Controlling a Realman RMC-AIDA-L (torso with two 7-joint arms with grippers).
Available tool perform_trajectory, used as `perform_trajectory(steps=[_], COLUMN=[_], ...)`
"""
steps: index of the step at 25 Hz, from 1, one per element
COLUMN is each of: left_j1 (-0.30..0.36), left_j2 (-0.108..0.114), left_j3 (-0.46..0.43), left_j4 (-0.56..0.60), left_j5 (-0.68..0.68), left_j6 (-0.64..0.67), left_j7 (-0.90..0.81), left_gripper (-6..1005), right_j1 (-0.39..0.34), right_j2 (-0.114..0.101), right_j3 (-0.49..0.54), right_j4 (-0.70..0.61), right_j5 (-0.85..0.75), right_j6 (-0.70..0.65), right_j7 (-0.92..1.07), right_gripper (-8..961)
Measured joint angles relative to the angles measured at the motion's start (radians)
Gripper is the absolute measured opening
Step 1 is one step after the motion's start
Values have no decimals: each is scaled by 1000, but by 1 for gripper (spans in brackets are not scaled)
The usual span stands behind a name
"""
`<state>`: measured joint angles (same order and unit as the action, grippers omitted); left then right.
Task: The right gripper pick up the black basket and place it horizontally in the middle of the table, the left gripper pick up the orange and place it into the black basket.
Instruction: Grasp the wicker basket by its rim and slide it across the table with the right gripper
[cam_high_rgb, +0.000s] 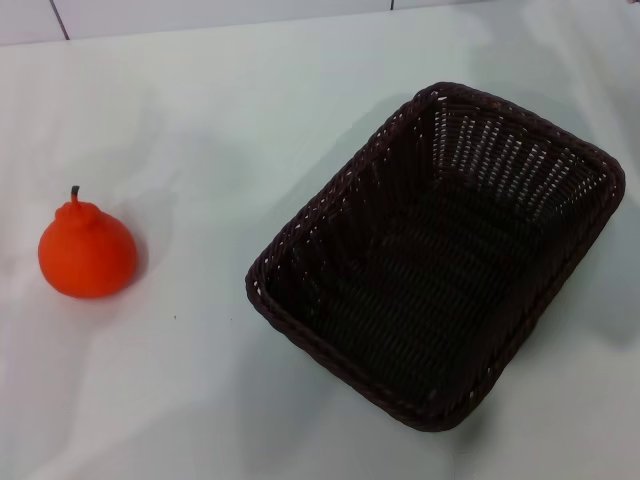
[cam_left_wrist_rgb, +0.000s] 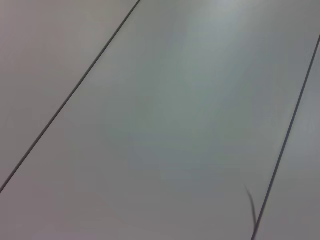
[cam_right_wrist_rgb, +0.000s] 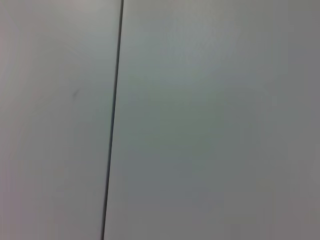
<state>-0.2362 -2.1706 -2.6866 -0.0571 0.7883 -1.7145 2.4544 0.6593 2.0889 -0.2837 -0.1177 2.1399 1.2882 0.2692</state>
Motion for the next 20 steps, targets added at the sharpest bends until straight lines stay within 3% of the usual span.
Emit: perform_trajectory(steps=[7, 11, 16, 20], left_j1=[0, 0, 0, 1], left_j2=[0, 0, 2, 4], left_j3=[0, 3, 1, 1], left_j4=[2, 2, 2, 0], left_j5=[0, 0, 0, 1], left_j6=[0, 0, 1, 4], left_j7=[0, 0, -1, -1], left_gripper=[907, 906, 906, 905], right_j1=[-2, 0, -27, -40], right_j2=[0, -6, -57, -126], right_j3=[6, 32, -156, -309], right_j4=[4, -2, -228, -482], right_j5=[0, -22, -252, -551], right_j6=[-7, -16, -85, -64], right_j7=[-5, 148, 675, 1130], right_gripper=[661, 665, 670, 674])
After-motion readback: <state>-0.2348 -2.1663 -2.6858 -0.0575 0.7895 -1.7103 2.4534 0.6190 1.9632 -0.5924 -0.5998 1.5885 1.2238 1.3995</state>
